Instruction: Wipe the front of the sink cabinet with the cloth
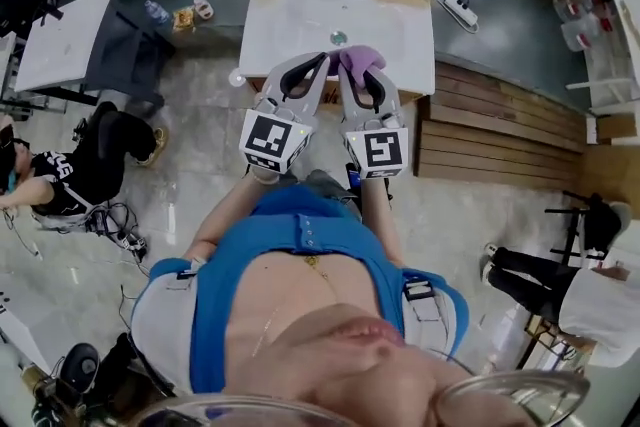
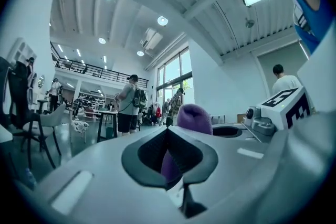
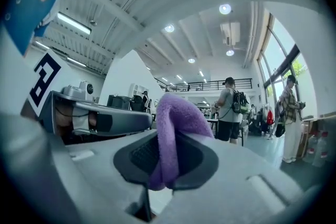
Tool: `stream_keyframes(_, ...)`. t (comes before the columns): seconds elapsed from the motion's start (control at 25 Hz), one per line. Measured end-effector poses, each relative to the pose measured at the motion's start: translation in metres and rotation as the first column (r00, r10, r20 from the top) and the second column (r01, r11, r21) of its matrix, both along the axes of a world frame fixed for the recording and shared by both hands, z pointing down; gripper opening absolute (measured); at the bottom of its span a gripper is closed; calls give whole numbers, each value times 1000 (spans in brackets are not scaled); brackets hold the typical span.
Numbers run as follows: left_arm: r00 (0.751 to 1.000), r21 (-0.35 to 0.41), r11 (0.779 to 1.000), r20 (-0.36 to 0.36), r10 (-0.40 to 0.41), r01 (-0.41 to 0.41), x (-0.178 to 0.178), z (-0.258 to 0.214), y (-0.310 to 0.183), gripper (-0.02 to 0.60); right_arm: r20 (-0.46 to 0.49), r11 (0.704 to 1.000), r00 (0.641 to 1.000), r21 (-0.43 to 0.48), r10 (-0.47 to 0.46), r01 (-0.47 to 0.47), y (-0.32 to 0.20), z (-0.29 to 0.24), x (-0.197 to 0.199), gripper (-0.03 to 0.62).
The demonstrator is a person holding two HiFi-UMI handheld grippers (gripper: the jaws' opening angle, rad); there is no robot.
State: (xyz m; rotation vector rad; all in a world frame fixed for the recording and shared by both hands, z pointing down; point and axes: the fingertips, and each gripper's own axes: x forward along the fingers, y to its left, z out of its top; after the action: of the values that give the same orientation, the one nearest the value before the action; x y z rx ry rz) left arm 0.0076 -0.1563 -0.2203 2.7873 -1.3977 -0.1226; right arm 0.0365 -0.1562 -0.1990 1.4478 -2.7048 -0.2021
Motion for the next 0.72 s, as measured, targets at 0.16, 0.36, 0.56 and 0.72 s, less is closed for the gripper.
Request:
stream_keyframes(0.16,999,14,999,-24,-41,41,14,-10,7,-3,-13,999,999,12,-48,48,6,-16,5,55)
stream_keyframes(0.36,993,7,993,-14,-115,115,30,-11,24,-3,-17,996,996,3,-84,84,20,-22,25,55)
stream_keyframes(0.56,985,24,985,-11,-172,172,42,-8,43,-3,-3,995,995,7,-99,99,36,-18,47,55)
stream_keyframes(0.72,981,22,981,-13,-191,191,54,-2,60,-3,-3,994,994,-1,-114,114,49,-14,61,55)
